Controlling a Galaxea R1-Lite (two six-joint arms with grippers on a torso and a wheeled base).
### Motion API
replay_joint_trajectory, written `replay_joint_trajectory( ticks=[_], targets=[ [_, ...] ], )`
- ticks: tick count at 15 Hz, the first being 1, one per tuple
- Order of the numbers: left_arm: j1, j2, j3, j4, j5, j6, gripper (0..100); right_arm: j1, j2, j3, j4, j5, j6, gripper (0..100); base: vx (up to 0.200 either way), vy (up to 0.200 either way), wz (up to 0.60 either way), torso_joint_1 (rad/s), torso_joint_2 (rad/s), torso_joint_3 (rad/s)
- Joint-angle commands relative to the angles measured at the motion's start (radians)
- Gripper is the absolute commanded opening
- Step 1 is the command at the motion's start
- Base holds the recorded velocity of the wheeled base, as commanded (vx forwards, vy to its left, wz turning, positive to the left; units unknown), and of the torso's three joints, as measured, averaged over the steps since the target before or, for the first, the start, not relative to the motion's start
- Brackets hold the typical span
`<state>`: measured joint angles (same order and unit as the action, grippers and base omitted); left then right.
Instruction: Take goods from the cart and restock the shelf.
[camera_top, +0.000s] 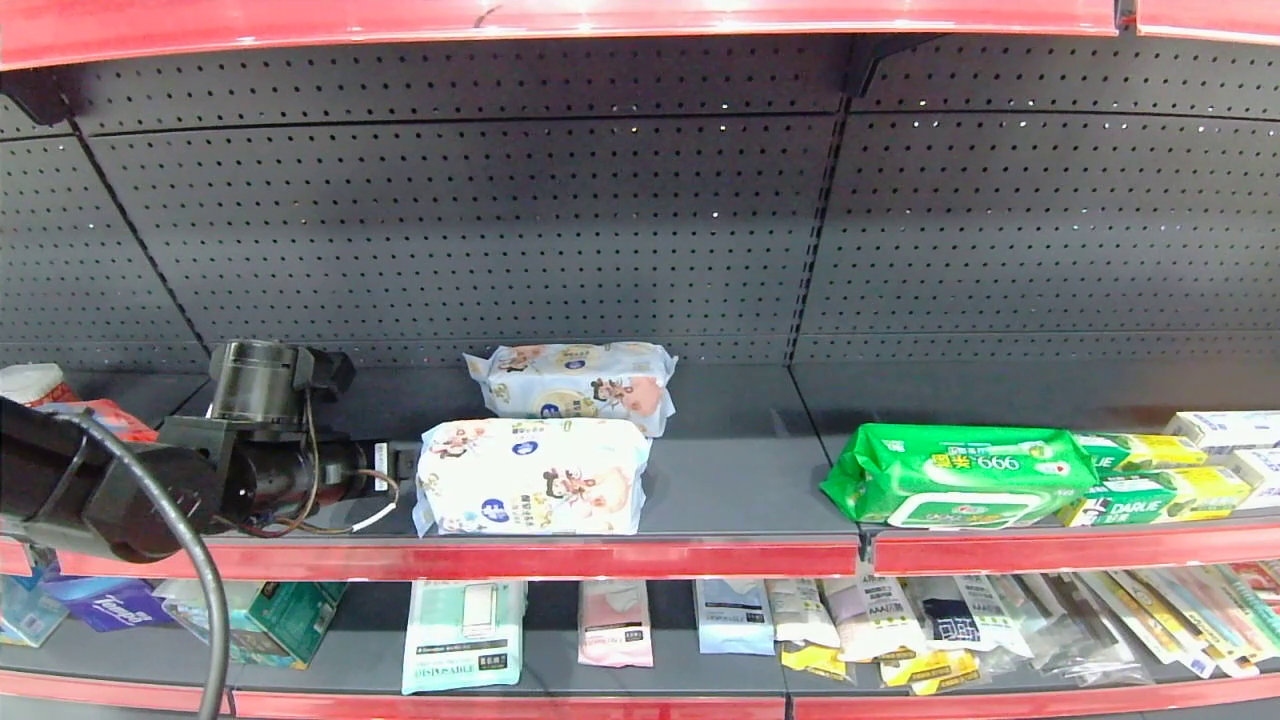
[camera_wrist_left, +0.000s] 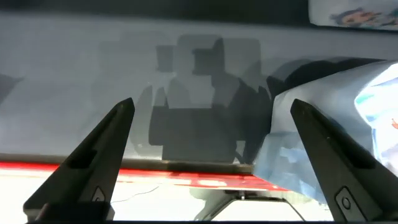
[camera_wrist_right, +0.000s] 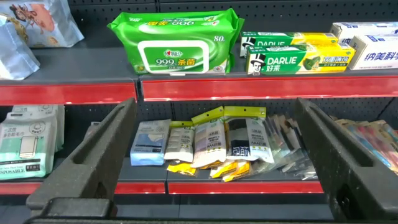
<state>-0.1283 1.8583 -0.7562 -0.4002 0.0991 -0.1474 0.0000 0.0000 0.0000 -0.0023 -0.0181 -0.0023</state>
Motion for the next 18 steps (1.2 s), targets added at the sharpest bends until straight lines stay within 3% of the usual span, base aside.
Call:
replay_joint_trajectory(
  ticks=[1, 18],
  targets=[
    [-0.005, 0.009, -0.009, -0.002, 0.001, 0.0, 100, 0.0, 0.002, 0.0, -0.001, 0.0, -0.001, 100, 0.0, 0.0, 0.0, 0.0, 0.0, 0.0],
    [-0.024, 0.022, -0.034, 0.0, 0.002, 0.003, 100, 0.0, 0.002, 0.0, -0.001, 0.0, -0.001, 100, 0.0, 0.0, 0.0, 0.0, 0.0, 0.0]
  ],
)
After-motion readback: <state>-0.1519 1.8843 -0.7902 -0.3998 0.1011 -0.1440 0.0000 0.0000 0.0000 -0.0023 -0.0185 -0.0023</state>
